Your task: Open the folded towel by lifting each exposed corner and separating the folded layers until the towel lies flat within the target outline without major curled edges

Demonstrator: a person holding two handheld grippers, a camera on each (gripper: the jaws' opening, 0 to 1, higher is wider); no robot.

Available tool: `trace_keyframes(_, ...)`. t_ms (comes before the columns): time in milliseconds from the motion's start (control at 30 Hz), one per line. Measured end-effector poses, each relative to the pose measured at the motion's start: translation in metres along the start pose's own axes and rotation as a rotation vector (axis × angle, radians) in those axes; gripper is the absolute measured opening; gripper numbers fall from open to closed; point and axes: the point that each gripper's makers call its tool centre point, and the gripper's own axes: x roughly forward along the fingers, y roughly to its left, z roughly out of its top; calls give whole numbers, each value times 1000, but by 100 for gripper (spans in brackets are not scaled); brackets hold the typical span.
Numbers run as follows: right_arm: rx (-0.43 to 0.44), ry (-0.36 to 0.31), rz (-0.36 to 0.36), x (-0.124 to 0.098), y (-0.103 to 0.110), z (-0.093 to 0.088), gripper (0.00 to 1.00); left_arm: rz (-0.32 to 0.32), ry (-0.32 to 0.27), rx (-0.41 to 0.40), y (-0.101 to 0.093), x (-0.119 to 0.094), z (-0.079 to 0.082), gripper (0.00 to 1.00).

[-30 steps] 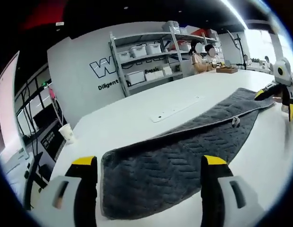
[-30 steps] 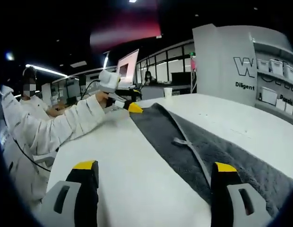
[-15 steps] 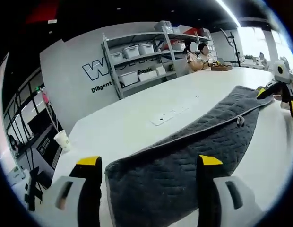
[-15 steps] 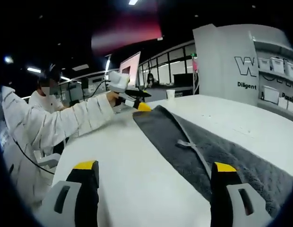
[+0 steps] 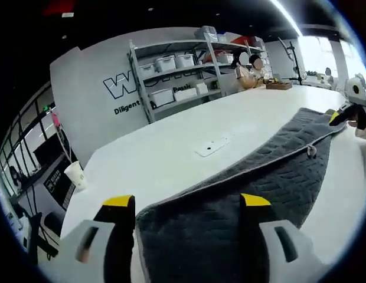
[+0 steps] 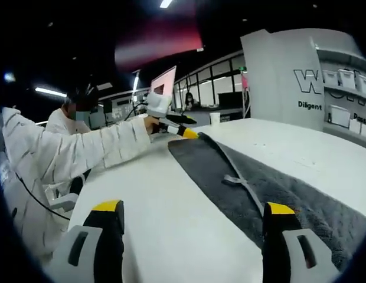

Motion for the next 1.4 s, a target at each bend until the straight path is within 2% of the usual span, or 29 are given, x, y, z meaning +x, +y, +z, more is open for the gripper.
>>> trace_keyframes(167,2,-2,2,1,0,0,97,53,37,70,16,5,-7,59)
trace_keyframes(600,6,-9,8,0,2,2,96,58,54,-11,33,17,-23,53)
trace_keyframes(967,1,-13,19,0,6,4,96,76,127,-40,47,30,-45,46)
trace_keyframes(1033,4,-13,21,0,6,3,95,78,119,-75,49,30,-46,42)
trace_keyframes(1133,7,-14,26,0,7,3,95,67,103,-106,47,31,-46,31)
trace_keyframes(1267,13,-15,26,0,6,3,95,72,127,-68,43,31,-52,26)
trace_keyframes(1400,16,-19,28,-1,6,4,95,94,117,-28,46,30,-48,12)
